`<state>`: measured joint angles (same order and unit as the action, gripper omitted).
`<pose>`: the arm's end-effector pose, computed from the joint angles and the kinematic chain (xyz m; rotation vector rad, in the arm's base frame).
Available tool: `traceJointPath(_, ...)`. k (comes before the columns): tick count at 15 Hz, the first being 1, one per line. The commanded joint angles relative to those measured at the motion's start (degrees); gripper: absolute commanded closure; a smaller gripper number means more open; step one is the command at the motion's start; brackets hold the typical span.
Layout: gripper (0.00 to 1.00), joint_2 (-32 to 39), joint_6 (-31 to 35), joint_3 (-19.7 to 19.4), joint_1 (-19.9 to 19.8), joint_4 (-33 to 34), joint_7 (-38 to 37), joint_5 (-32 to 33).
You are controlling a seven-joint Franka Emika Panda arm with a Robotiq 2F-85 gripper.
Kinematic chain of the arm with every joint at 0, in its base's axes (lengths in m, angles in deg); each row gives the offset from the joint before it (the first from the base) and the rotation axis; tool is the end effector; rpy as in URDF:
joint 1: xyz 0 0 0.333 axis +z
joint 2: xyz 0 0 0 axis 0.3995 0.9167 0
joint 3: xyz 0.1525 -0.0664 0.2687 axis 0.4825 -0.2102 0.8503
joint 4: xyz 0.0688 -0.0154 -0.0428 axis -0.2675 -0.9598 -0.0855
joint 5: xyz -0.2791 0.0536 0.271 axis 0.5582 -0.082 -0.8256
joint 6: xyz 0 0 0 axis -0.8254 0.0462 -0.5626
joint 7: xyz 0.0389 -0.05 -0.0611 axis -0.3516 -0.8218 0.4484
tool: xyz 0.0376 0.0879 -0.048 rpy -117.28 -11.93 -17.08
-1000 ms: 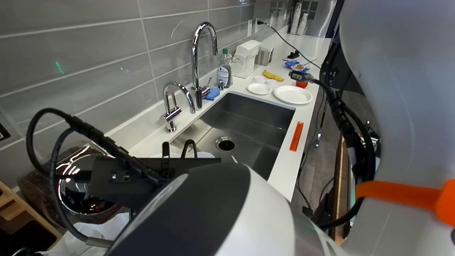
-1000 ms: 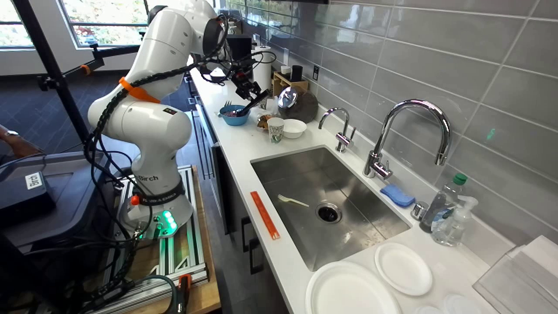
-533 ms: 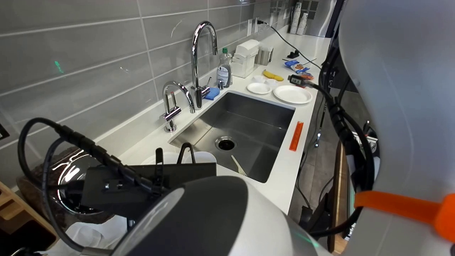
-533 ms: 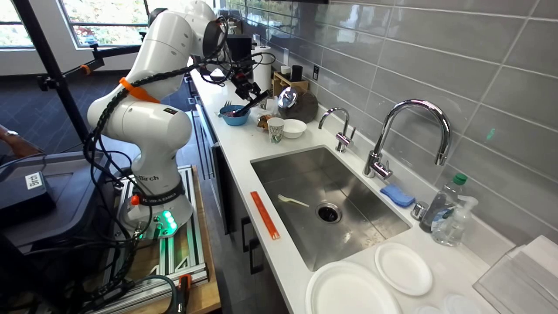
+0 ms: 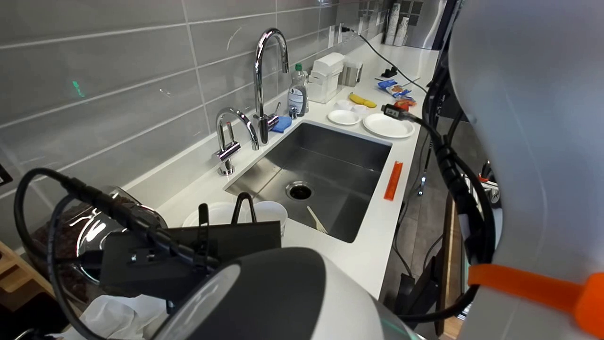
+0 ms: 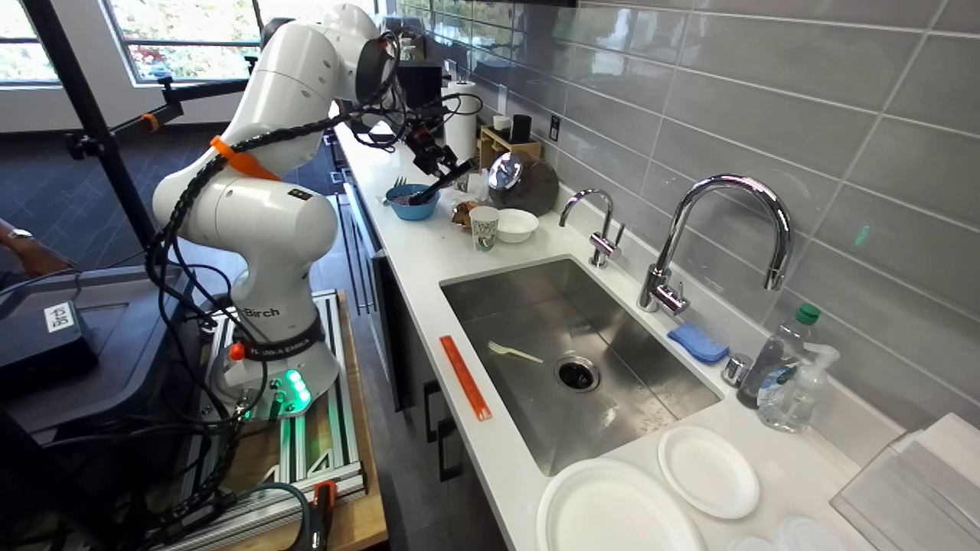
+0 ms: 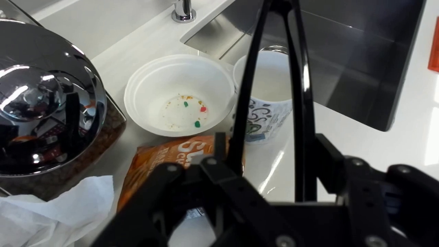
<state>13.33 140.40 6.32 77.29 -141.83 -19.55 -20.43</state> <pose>0.3684 0.5759 0.2697 1.0140 1.9356 -0.5492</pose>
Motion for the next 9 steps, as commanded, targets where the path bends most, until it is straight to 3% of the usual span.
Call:
traceJointPath(1,0.38,2.19,-2.98,-0.72,1.50,2.94,2.11,1.43)
traceJointPath(9,0.37,4.21,-3.63,-1.40,2.26,4.90,4.76,1.41)
